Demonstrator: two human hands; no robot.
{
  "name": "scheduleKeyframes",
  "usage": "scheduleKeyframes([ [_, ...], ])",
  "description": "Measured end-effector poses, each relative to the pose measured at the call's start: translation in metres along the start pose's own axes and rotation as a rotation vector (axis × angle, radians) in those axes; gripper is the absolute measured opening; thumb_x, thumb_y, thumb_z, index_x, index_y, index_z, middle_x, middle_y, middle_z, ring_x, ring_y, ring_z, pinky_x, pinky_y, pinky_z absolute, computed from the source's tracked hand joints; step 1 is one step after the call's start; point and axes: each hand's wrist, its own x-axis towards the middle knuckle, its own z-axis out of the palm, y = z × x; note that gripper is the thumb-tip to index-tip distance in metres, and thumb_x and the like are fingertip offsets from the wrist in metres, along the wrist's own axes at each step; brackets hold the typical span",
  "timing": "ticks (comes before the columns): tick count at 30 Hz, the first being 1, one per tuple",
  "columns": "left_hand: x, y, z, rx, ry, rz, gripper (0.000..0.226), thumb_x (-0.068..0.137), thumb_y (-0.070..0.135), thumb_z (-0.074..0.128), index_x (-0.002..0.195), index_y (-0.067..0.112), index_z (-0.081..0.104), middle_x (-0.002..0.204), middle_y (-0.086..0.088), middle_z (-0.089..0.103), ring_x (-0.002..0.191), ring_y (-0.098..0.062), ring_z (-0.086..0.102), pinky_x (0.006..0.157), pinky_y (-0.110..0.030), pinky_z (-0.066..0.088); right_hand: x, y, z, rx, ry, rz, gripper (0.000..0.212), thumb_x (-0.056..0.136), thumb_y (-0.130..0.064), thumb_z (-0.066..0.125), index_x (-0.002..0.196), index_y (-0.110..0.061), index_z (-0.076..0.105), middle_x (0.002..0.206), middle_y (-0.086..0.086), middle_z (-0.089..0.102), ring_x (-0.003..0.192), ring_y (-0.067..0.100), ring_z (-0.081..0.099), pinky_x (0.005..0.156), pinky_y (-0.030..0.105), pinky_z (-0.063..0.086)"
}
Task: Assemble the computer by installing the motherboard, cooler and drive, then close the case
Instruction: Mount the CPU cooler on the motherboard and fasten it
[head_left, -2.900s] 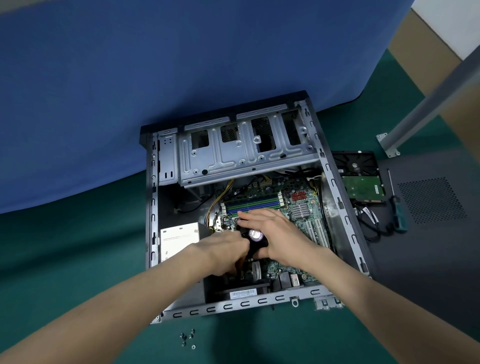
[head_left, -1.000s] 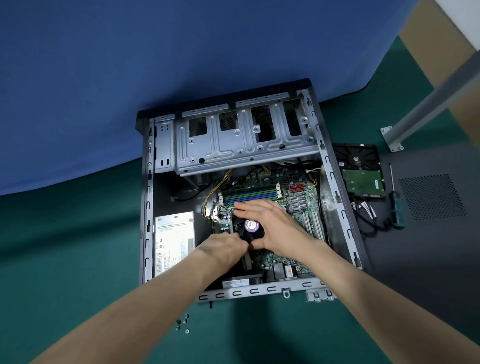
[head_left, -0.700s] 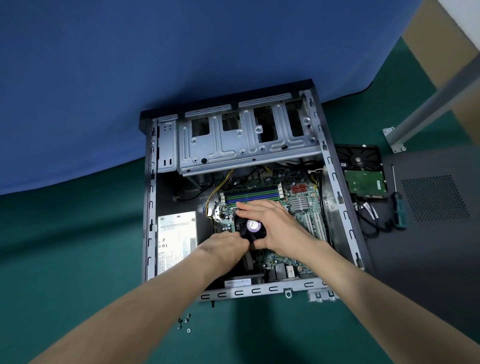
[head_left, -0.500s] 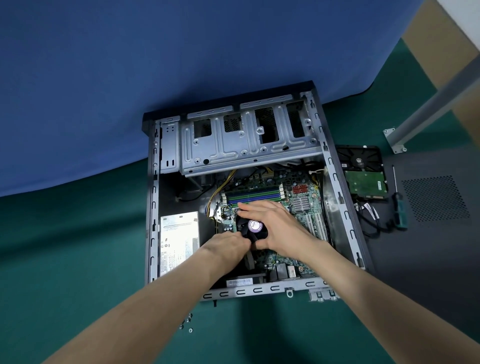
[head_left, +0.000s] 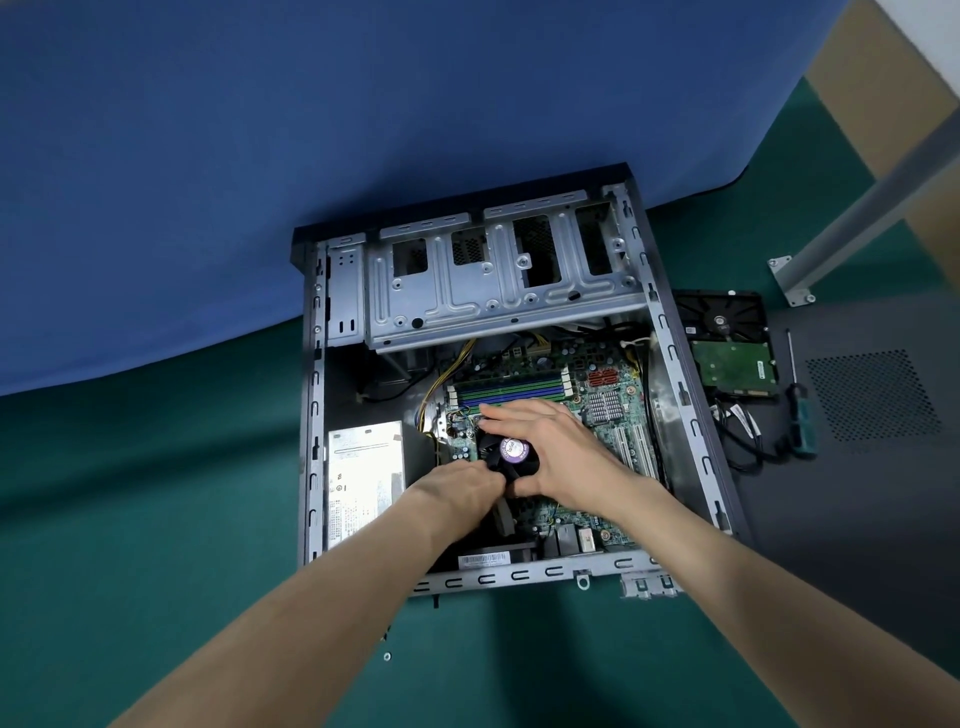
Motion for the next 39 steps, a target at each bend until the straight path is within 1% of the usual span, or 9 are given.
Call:
scheduleKeyframes([
  [3,0.000,-0.001,0.001,0.020,-0.013,0.017,0.031,0.096,0.001,0.037,0.126,0.005,0.046,0.131,-0.013,0.048,0.124,-0.026,0.042,0.106,-0.033,0.031,0.000,0.001,0.002,0.005,0.006,0.003,0.087,0.071,-0.022,0.083,0.145,-0.030,0.038,0.151,-0.022,0.030,0.137,0.002,0.023,0.110,0.021,0.007],
  [10,-0.002,0.005,-0.001,0.115,-0.057,0.031,0.034,0.098,0.002,0.034,0.130,0.005,0.042,0.134,-0.013,0.045,0.127,-0.027,0.039,0.108,-0.035,0.030,0.001,0.002,0.001,0.002,0.008,0.004,0.085,0.073,-0.020,0.081,0.145,-0.031,0.037,0.152,-0.022,0.029,0.139,0.003,0.022,0.112,0.022,0.006],
  [17,-0.010,0.010,-0.009,0.166,-0.080,0.092,0.031,0.097,0.000,0.036,0.126,0.004,0.046,0.129,-0.015,0.048,0.120,-0.030,0.045,0.103,-0.038,0.037,0.000,0.001,0.000,0.005,0.006,0.000,0.083,0.074,-0.022,0.080,0.145,-0.030,0.038,0.152,-0.023,0.029,0.139,0.003,0.021,0.113,0.022,0.006],
  [21,-0.008,0.011,-0.008,0.201,-0.092,0.104,0.032,0.098,0.001,0.035,0.128,0.003,0.045,0.131,-0.015,0.046,0.123,-0.030,0.043,0.105,-0.038,0.034,0.000,0.002,0.000,0.007,-0.001,-0.007,0.084,0.074,-0.023,0.081,0.145,-0.031,0.037,0.152,-0.023,0.028,0.139,0.002,0.021,0.112,0.020,0.004],
  [26,-0.001,0.014,-0.011,0.242,-0.126,0.148,0.030,0.098,0.001,0.036,0.125,0.001,0.048,0.128,-0.017,0.051,0.120,-0.032,0.048,0.101,-0.041,0.040,0.001,0.003,0.002,0.025,-0.006,0.009,0.085,0.073,-0.019,0.080,0.145,-0.033,0.037,0.151,-0.026,0.027,0.139,0.002,0.020,0.115,0.026,0.006],
  [30,0.001,0.013,-0.007,0.278,-0.129,0.177,0.030,0.097,0.003,0.039,0.126,0.002,0.047,0.131,-0.015,0.049,0.123,-0.030,0.046,0.102,-0.039,0.039,0.001,0.005,0.003,0.036,-0.013,0.009,0.085,0.072,-0.020,0.080,0.145,-0.032,0.038,0.152,-0.025,0.027,0.139,0.002,0.021,0.117,0.030,0.011],
  [32,0.000,0.011,-0.004,0.288,-0.102,0.175,0.029,0.097,0.002,0.039,0.124,0.004,0.048,0.129,-0.013,0.050,0.121,-0.029,0.048,0.098,-0.037,0.038,0.002,0.005,0.003,0.041,-0.018,0.006,0.085,0.072,-0.021,0.080,0.145,-0.032,0.038,0.151,-0.025,0.027,0.139,0.002,0.021,0.118,0.031,0.011],
  [35,-0.004,0.010,-0.003,0.282,-0.066,0.162,0.027,0.096,-0.001,0.038,0.120,0.003,0.051,0.124,-0.015,0.053,0.114,-0.031,0.052,0.090,-0.037,0.041,0.002,0.004,0.003,0.037,-0.014,0.005,0.084,0.073,-0.022,0.080,0.145,-0.032,0.038,0.151,-0.025,0.027,0.138,0.002,0.021,0.117,0.028,0.010],
  [39,0.000,0.017,-0.006,0.331,-0.106,0.160,0.025,0.095,-0.003,0.043,0.117,0.002,0.055,0.121,-0.014,0.057,0.111,-0.032,0.055,0.084,-0.038,0.044,0.000,0.004,0.001,0.034,-0.023,0.002,0.085,0.073,-0.019,0.080,0.145,-0.031,0.037,0.152,-0.024,0.027,0.139,0.002,0.020,0.117,0.028,0.009],
])
